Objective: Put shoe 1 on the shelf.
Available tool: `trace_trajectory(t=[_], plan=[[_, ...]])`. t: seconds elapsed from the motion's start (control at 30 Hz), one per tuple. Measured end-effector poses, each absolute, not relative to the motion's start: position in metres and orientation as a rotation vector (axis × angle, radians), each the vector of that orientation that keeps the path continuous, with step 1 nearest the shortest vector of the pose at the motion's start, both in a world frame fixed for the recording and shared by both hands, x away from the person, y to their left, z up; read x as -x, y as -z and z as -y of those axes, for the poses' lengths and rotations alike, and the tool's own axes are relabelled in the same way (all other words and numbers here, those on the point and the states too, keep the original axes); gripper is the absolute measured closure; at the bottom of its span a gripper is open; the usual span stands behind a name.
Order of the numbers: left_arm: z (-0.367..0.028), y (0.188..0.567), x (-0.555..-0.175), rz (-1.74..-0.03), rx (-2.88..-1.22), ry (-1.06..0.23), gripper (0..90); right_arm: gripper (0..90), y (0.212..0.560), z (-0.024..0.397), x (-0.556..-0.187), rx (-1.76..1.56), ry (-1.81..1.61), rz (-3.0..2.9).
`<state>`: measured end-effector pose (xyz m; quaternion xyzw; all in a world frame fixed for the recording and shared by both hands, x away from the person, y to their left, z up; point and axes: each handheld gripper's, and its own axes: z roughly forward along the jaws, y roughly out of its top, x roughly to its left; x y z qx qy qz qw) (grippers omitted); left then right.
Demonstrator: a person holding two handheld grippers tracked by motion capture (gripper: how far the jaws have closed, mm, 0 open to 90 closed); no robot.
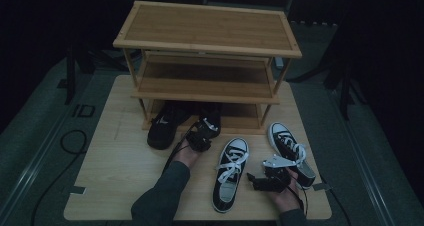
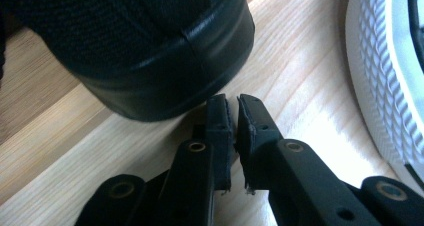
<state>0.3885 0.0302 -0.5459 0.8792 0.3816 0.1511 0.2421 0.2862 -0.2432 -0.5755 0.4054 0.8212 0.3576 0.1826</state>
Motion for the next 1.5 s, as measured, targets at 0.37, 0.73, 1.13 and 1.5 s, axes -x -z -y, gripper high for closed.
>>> trace_trajectory(t=[0.37,0.73,1.13,1.5], plan=[[-0.067,0.530,-0.361,-1.052,-2.350,-0.442,79.8,16.8,0.575,0.243,-0.286,-1.144,-1.009,-2.318],[-0.115,0.532,-0.336,-1.079,-2.350,-0.430,78.8,16.8,0.576,0.243,-0.286,-1.144,-1.009,-2.318],[-0.169,0.537,-0.320,-1.208,-2.277,-0.453,83.1,16.7,0.576,0.243,-0.286,-1.145,-1.009,-2.317],[-0.206,0.546,-0.318,-1.340,-2.234,-0.472,89.8,16.7,0.576,0.243,-0.286,-1.144,-1.009,-2.318]])
